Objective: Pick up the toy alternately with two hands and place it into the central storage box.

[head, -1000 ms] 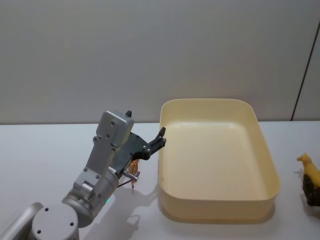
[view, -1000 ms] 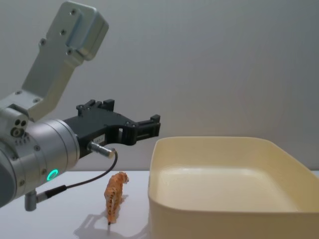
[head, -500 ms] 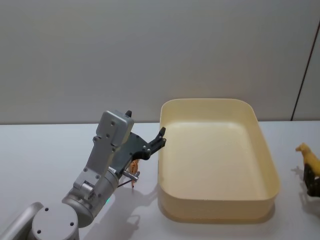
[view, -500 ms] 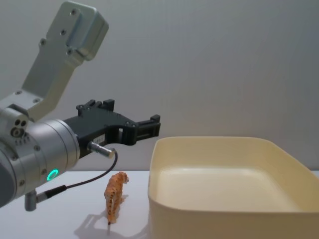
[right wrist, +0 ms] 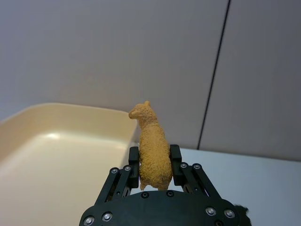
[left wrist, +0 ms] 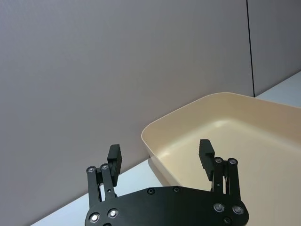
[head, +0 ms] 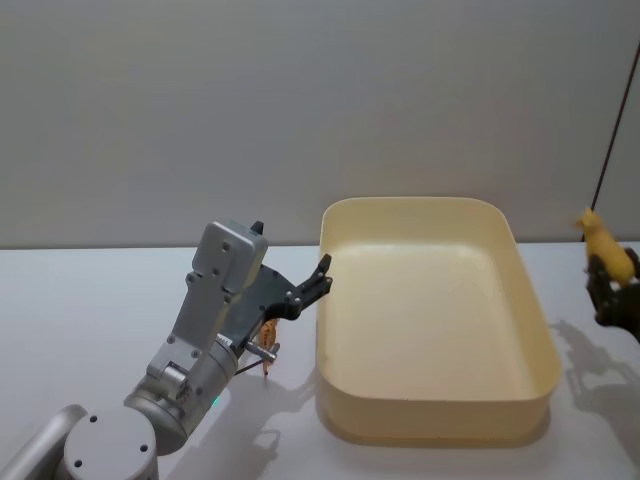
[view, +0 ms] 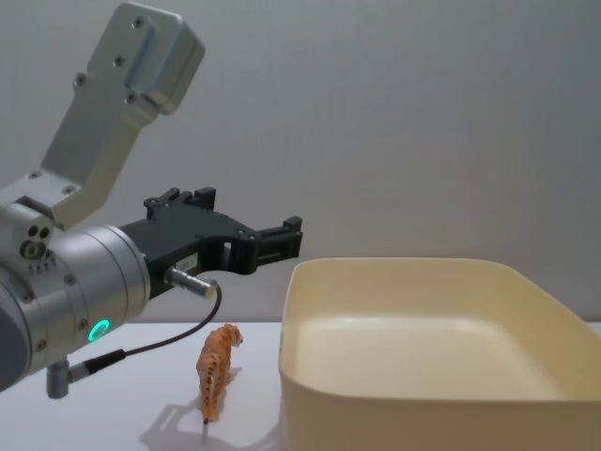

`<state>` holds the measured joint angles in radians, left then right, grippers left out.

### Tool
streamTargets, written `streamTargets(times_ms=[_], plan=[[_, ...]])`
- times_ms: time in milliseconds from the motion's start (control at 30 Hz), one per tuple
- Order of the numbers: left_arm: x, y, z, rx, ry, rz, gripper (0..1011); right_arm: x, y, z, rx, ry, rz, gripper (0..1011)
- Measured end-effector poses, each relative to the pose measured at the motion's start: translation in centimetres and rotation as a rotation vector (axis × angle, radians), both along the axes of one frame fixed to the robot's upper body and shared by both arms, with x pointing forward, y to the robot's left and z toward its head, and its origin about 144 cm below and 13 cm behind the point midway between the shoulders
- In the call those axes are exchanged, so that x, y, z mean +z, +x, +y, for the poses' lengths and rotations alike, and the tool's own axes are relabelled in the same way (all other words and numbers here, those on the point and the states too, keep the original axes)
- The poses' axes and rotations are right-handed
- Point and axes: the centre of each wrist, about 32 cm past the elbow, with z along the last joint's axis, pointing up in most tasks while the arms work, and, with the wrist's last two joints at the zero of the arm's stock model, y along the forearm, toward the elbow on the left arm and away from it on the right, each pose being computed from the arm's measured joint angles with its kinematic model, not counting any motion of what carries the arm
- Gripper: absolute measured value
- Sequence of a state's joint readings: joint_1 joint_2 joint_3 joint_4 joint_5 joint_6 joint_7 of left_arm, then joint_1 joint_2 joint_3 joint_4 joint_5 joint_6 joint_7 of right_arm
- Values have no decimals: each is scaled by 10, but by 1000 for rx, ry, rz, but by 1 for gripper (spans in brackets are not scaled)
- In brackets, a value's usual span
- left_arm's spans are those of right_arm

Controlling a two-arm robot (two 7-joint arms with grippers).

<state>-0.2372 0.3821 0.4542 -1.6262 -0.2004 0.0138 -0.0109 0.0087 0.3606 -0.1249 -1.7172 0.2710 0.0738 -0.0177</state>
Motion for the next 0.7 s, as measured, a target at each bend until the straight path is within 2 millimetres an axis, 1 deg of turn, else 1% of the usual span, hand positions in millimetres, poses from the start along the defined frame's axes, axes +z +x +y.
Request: streamTargets(times_ms=[233,433,467,500,533,567,633,667,700], plan=[[0,0,0,0,0,0,1001,14,13,16,70,23,-34,371],[0,0,0,0,0,0,1001,22,32,42,151,40,-22,384],[0,0,0,0,0,0,1001,23,35,46,160,42,-19,436],[0,0,0,0,0,0,1001,23,37,48,167,43,-15,455],[0,0,0,0,0,0,1001,24,42,54,183,44,-9,515],[0,0,0,0,0,0,1001,24,42,54,183,44,-9,529],[0,0,0,0,0,0,1001,26,47,60,202,45,-1,576],[0,0,0,0,0,0,1001,27,50,64,212,46,2,631],[0,0,0,0,0,0,1001,28,53,68,222,46,5,652]])
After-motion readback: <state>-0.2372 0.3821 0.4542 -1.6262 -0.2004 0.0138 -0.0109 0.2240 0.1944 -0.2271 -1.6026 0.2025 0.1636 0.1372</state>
